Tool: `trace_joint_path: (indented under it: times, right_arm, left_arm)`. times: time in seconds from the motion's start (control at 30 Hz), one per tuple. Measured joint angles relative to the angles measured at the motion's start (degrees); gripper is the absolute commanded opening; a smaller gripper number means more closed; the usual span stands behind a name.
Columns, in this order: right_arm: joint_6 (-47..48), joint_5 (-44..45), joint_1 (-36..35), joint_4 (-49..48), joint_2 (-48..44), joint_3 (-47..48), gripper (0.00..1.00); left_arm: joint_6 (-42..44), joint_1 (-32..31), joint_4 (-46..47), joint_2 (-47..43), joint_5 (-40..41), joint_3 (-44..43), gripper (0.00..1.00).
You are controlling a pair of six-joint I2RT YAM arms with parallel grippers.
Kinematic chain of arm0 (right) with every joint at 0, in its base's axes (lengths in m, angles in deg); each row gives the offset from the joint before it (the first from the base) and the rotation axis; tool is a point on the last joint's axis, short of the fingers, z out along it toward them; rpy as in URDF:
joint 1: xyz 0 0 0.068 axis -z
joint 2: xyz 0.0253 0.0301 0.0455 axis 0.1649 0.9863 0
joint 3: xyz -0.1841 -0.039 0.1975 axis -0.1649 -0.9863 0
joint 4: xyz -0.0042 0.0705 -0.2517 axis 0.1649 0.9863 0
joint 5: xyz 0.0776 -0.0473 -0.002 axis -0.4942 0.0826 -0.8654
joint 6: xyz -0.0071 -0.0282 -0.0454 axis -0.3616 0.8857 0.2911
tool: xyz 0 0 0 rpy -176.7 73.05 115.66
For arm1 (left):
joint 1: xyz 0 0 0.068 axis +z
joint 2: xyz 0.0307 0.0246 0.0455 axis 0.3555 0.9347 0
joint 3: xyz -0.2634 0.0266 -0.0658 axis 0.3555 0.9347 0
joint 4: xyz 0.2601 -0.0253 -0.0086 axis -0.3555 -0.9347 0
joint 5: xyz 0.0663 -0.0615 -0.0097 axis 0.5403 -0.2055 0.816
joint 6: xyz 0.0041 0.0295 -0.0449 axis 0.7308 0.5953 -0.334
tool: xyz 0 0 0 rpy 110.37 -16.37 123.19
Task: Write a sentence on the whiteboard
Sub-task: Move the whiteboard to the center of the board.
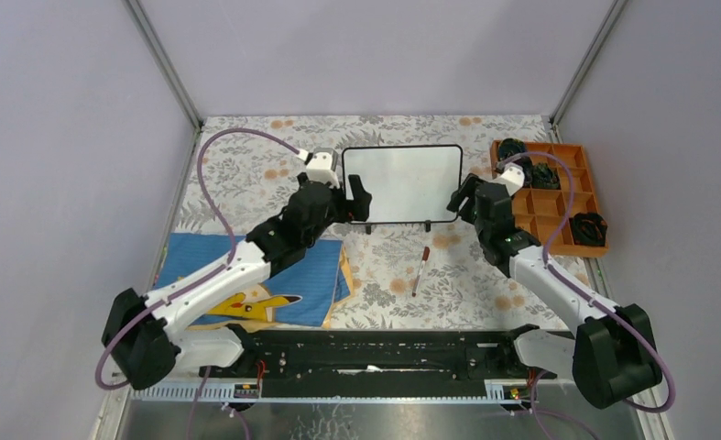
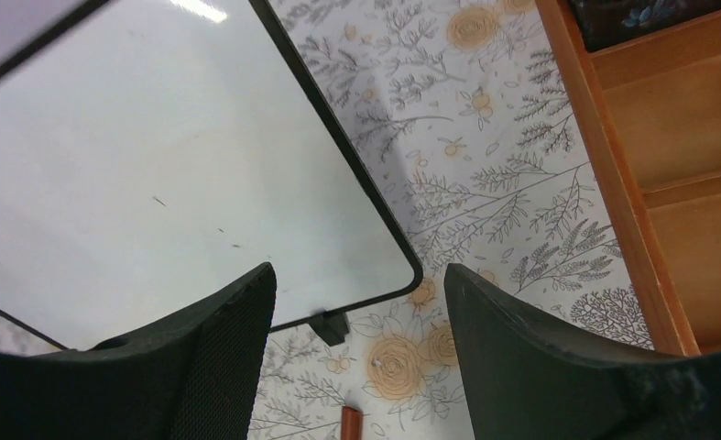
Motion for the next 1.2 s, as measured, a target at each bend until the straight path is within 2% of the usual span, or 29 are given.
trace_joint_path:
  times: [0.1, 0.27, 0.4, 0.8, 1.03, 1.2]
  right_arm:
    - [-2.58, -0.46, 1.73, -0.44, -2.99, -0.35, 0.77]
    - [-7.19, -2.67, 5.44, -3.43, -4.87, -1.95, 0.87]
    - [-11.65, -4.98, 9.16, -5.88, -4.87, -4.96, 0.89]
    - [-19.76, -8.44, 11.15, -12.13, -0.66, -4.90, 0.90]
    - [-23.37, -10.51, 13.07, -14.23, -0.02, -4.87, 0.88]
    - [-25.05, -10.91, 14.34, -14.29, -0.02, -4.87, 0.83]
  left_arm:
    - [-2.91, 0.00, -1.07, 3.80, -0.46, -1.07, 0.86]
    - [-7.76, 0.00, -1.14, 10.67, -1.75, 0.13, 0.74]
    - [-10.21, 0.00, -0.37, 16.44, -1.86, 0.46, 0.65]
    - [-12.79, -0.11, 8.17, 26.10, 4.66, 2.25, 0.50]
    - [-12.98, -0.13, 9.60, 30.40, 5.14, 2.25, 0.46]
    - [-13.07, -0.20, 10.95, 30.84, 5.14, 2.19, 0.45]
